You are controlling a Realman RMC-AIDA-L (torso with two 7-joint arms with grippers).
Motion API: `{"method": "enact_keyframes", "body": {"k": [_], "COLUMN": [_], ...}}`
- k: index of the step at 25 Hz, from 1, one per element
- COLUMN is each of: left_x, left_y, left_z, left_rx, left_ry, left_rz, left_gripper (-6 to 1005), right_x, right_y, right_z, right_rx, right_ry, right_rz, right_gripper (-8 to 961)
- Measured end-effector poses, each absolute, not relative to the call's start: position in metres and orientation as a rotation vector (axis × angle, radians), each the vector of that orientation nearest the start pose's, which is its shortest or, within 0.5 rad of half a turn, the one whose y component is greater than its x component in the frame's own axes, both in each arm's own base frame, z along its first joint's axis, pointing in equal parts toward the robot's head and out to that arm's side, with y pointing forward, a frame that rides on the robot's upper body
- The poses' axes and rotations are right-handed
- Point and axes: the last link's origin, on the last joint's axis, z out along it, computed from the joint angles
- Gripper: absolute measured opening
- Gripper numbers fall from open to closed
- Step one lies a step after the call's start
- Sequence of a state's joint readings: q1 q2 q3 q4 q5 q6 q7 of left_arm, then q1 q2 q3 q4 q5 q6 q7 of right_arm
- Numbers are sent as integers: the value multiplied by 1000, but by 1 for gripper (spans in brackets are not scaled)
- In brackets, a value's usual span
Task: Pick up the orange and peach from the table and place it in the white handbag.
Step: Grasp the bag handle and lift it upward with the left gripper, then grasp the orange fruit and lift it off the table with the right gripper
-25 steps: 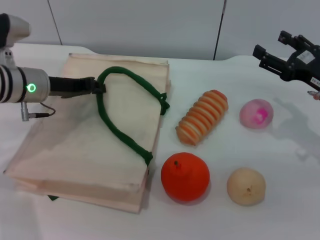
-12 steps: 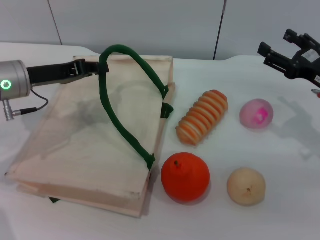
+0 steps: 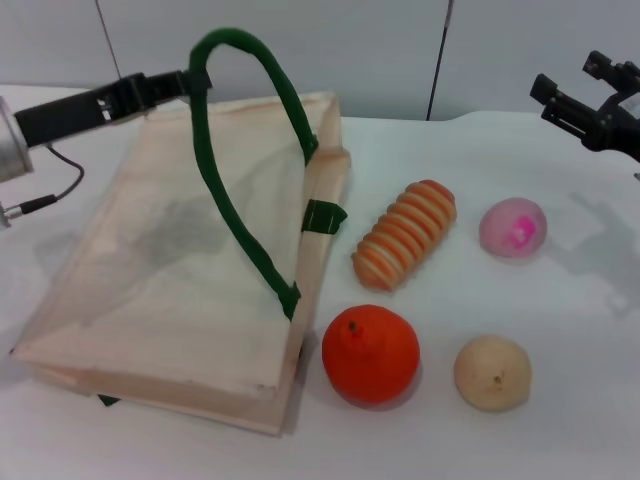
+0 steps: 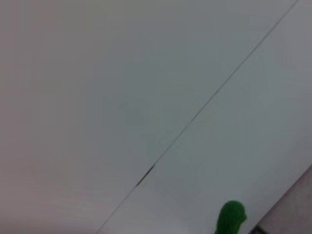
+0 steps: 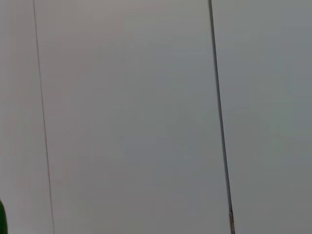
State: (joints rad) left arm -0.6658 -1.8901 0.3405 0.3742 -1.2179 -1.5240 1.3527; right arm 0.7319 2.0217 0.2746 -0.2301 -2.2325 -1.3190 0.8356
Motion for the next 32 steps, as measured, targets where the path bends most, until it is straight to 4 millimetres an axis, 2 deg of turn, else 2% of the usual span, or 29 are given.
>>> {"method": "enact_keyframes", "body": {"k": [11, 22, 26, 32], "left_x": [-261, -260, -259, -263], "left_y": [370, 357, 352, 350], "left_z": [106, 123, 127, 129], "left_rx": [-2250, -2256, -2257, -2217], "left_ry": [-1059, -942, -913, -894], "left_rz": [-1366, -1471, -1504, -1516], "left_gripper": [131, 132, 132, 132], "right_x": [258, 232, 222, 213], "right_y": [384, 362, 358, 354], "right_z": [20, 1, -14, -28], "right_rx": [-2182, -2553, -2737, -2867], "right_ry": [399, 186, 168, 131], "right_rz": [965, 952, 881, 821], "right_gripper": [826, 823, 822, 820]}}
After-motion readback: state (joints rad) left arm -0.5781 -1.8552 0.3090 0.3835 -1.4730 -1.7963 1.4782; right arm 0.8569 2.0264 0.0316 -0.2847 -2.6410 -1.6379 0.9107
